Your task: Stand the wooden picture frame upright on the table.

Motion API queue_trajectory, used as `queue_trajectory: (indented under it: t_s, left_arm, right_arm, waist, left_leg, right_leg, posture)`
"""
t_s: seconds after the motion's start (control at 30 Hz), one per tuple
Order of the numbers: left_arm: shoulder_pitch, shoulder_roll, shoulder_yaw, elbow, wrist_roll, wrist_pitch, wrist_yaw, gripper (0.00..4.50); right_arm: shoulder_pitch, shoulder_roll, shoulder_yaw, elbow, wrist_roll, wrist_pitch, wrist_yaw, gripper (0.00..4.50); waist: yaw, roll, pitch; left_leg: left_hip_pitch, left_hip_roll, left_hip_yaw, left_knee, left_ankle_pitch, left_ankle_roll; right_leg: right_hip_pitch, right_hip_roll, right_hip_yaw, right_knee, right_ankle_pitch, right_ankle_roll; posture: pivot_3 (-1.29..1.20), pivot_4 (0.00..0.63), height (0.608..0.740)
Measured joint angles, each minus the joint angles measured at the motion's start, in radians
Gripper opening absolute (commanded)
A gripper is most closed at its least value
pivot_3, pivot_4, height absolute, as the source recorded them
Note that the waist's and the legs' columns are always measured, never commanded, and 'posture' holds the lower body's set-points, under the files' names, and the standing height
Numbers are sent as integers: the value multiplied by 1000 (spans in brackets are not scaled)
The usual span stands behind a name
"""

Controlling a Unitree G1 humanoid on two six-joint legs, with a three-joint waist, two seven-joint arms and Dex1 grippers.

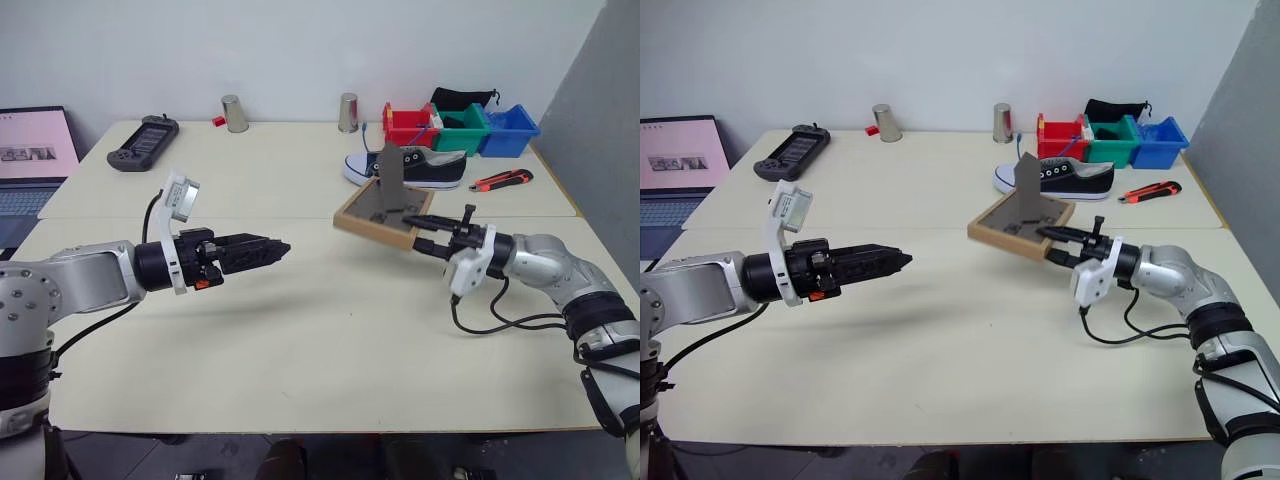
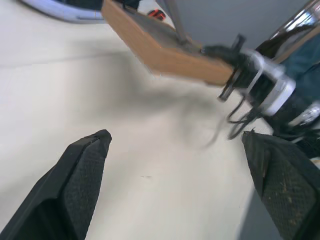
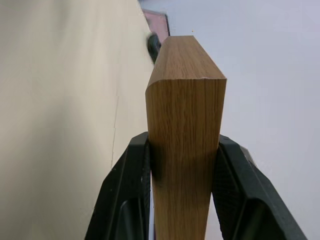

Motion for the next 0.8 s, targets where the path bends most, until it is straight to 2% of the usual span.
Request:
queue_trajectory:
  t_s: [0.07,0.13,0.17,0.37,0.57,0.8]
  left_arm:
    - [1,-16,12,-2,43,-34,-29,4481]
    - [1,-23,17,-5,67,-53,-42,4481]
    - [4,-23,17,-11,101,-70,-58,4481]
    - [9,-51,35,-16,163,-98,-80,4481]
    - [64,-51,88,-19,169,-90,-103,4481]
    - [185,44,123,-117,196,-69,-226,4481]
  right_arm:
    - [-5,42,-18,-109,219,263,175,1273]
    - [-23,76,-43,-175,344,450,245,1273]
    - [-50,96,-66,-213,427,602,281,1273]
    - [-160,126,-204,-286,669,1134,370,1273]
    - [-129,158,-200,-208,693,1380,530,1273]
    - [-159,262,-196,-33,614,1409,649,1273]
  waist:
    - [1,0,0]
    - [2,0,0]
    - [4,1,0]
    - [17,0,0]
    - [12,1,0]
    - [-3,1,1]
  left_leg:
    - [-1,0,-1,0,0,1]
    - [-1,0,-1,0,0,1]
    - [-2,-1,-2,0,-1,1]
    - [-7,-1,-3,0,-1,2]
    - [-9,-1,-2,0,-1,2]
    - [-9,0,1,0,-1,2]
  right_leg:
    - [0,0,-1,0,0,0]
    - [-1,0,-1,0,0,0]
    - [-1,0,-1,0,0,0]
    - [-5,0,-3,-1,0,0]
    - [-9,0,-2,1,0,0]
    - [-14,1,0,7,0,-1]
  posture:
    - [0,150,740]
    - [0,150,740]
    - [0,150,740]
    - [0,150,740]
    - [0,150,740]
    - [0,150,740]
